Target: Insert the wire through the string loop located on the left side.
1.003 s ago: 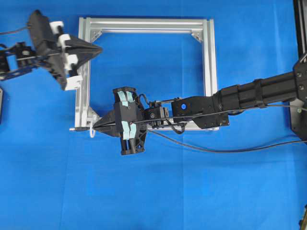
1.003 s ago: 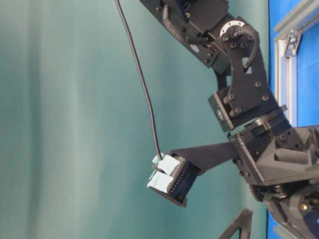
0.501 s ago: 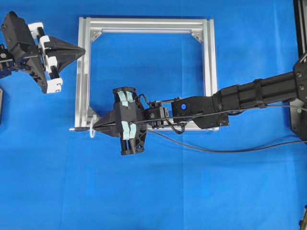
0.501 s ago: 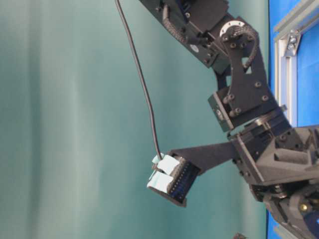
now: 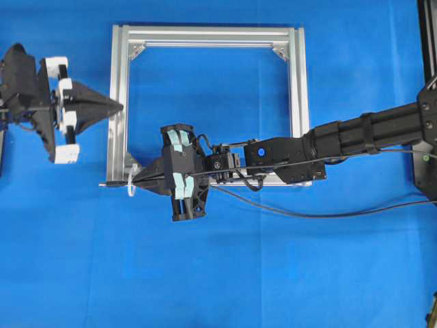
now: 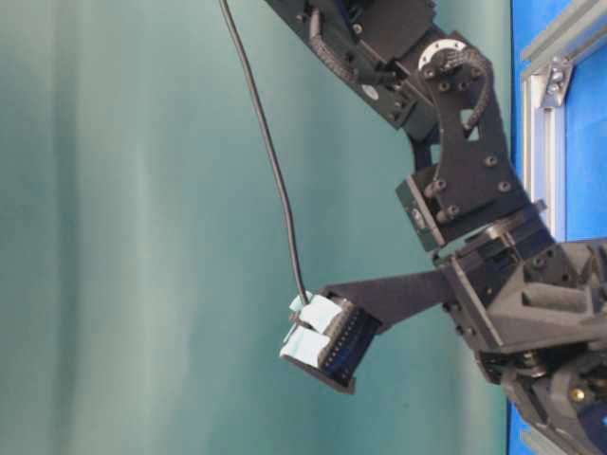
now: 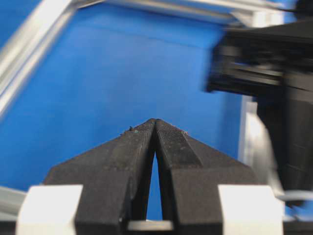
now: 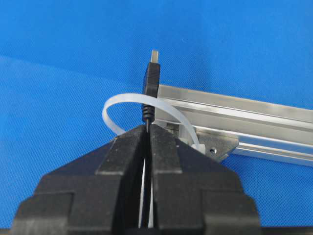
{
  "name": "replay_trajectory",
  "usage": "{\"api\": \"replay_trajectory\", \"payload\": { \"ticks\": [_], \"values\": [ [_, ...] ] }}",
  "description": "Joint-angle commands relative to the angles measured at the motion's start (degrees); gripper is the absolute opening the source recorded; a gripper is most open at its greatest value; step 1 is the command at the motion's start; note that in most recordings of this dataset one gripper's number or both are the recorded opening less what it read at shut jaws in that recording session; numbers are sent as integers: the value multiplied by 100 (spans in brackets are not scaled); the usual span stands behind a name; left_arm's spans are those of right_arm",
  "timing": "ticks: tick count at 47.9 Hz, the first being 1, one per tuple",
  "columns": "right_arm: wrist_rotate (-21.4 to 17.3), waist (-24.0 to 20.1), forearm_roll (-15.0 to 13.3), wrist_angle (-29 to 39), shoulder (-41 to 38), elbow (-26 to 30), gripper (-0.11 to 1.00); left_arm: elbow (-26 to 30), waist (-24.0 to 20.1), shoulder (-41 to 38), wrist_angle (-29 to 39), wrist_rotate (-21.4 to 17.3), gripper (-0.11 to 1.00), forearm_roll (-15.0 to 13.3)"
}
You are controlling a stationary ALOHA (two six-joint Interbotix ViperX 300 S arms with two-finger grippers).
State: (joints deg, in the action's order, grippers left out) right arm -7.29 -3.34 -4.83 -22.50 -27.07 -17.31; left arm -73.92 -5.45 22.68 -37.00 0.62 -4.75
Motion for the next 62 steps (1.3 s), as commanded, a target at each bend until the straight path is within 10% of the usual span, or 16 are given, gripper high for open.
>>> {"api": "replay_trajectory", "payload": {
  "ticks": [1,15,62],
  "values": [
    [0,0,18,-18,141,114,-10,9,325,185,44,0,0,18],
    [0,0,18,-26,141,123,-10,-62,1134,475,229,-9,0,18],
    [0,0,18,-18,141,123,-10,-18,1389,492,554,-9,1,26]
  ]
}}
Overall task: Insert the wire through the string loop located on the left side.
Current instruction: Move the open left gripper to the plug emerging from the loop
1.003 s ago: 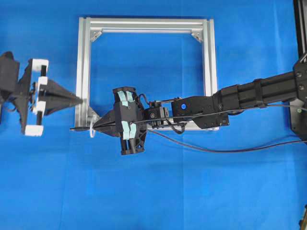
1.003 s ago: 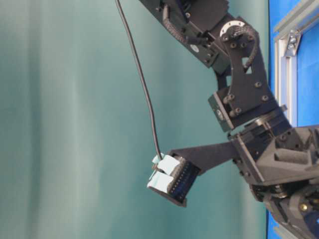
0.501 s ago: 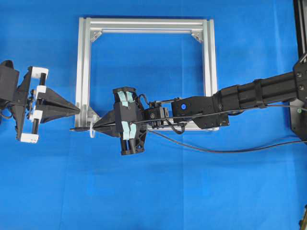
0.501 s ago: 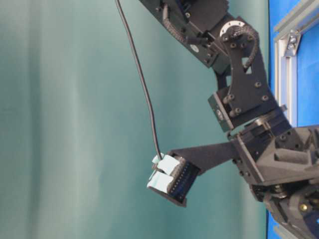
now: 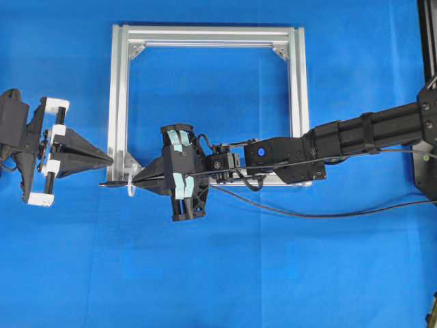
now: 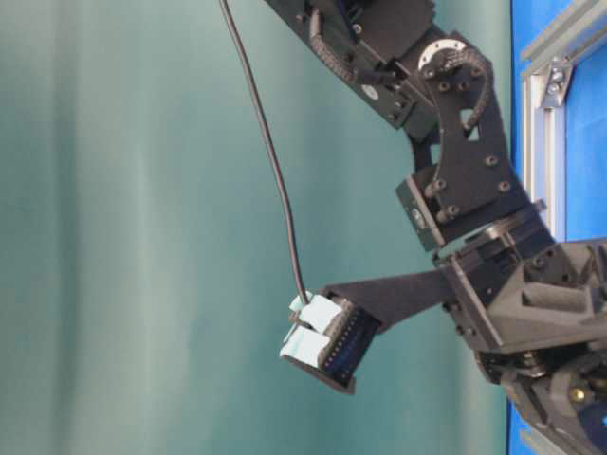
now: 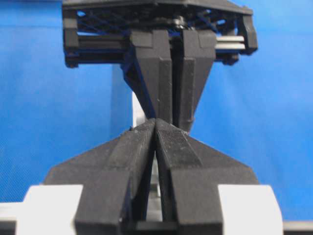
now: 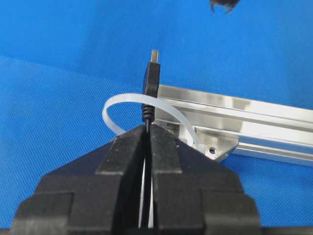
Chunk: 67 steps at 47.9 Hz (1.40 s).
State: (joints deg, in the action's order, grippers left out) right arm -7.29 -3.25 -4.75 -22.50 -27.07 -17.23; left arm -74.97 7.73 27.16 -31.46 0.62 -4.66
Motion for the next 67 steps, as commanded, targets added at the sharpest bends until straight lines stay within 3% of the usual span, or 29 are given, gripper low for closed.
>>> {"api": "replay_trajectory", "payload": {
  "ticks": [1,4,7,17,22,39,58,67],
  "values": [
    [0,-9,9,-18,141,105,-10,88,97,44,9,-9,1,18],
    [-9,-9,9,-18,141,114,-10,79,176,70,26,-9,2,18],
    [0,-9,9,-18,141,114,-10,79,246,97,35,-9,12,18],
    [0,-9,9,-18,141,105,-10,62,325,167,62,9,74,18],
    [0,-9,9,-18,141,114,-10,88,334,167,141,18,92,18],
    [0,-9,9,-18,141,114,-10,114,343,-26,202,35,91,18],
    [0,-9,9,-18,141,105,-10,413,343,-1600,167,132,90,9],
    [-9,-9,9,-18,141,97,-10,404,343,-1679,167,132,90,9]
  ]
}}
